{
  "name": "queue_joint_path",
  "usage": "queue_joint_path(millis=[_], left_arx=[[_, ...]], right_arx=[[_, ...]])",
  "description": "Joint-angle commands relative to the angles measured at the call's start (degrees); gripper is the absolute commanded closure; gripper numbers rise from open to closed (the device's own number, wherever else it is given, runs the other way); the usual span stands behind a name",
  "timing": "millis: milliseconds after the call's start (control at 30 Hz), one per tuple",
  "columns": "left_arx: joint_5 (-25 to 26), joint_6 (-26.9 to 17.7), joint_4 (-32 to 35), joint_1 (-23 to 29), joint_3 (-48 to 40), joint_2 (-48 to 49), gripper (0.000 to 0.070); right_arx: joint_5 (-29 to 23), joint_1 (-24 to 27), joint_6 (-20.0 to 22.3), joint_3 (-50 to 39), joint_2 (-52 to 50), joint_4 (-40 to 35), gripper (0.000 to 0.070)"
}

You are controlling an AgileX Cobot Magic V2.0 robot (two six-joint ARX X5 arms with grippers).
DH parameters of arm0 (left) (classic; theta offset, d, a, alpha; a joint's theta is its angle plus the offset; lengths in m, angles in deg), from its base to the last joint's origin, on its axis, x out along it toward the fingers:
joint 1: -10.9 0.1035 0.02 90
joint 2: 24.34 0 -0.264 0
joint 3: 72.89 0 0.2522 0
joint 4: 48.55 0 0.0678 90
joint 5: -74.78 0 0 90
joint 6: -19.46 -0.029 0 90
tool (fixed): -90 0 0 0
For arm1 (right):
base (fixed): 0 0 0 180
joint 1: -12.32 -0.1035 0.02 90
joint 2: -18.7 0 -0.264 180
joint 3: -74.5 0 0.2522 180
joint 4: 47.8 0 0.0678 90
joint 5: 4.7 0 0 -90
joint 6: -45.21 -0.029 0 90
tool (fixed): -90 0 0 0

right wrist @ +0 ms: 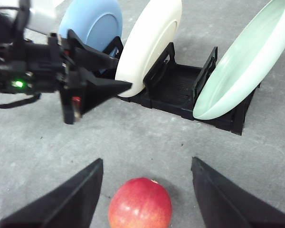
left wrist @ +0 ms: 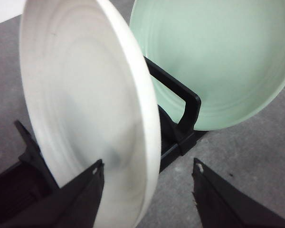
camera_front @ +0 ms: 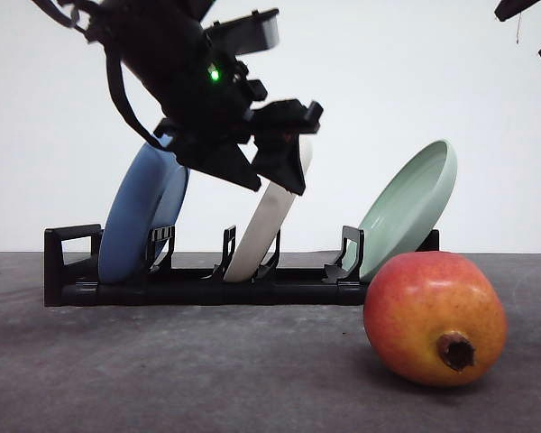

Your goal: Place pomegranate in white plate

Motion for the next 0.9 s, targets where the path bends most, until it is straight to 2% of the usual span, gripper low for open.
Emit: queue_joint_path(millis=[0, 300, 367, 467, 600, 733, 867], left_arx=[[-0.4, -0.2, 2.1, -0.6, 1.2, -1.7, 0.0346], [-0.6, -0.2, 6.9, -0.5, 1.2, -3.0, 0.0353], [-0.6, -0.2, 7.3, -0.5, 1.2, -3.0, 0.0411], [-0.6, -0.1, 7.1, -0.5, 1.2, -3.0, 0.0572], [-0.5, 0.9, 7.1, -0.6, 1.2, -3.0, 0.0681], [-0.5, 4.2, 7.0, -0.6, 1.2, -3.0, 0.0690], [-0.5, 5.5, 7.0, -0.6, 1.2, -2.7, 0.0690]], right_arx=[[-0.1, -0.3, 0.7, 1.0, 0.2, -0.6, 0.0325], [0.0, -0.3, 0.7, 1.0, 0.2, -0.6, 0.0325], [0.0, -0.3, 0.7, 1.0, 0.2, -0.6, 0.0325], [0.0, -0.3, 0.7, 1.0, 0.2, -0.6, 0.0325], [0.0, -0.3, 0.7, 1.0, 0.2, -0.6, 0.0325], [0.0, -0.3, 0.7, 1.0, 0.2, -0.5, 0.0325], [0.0, -0.3, 0.7, 1.0, 0.2, -0.5, 0.0325]])
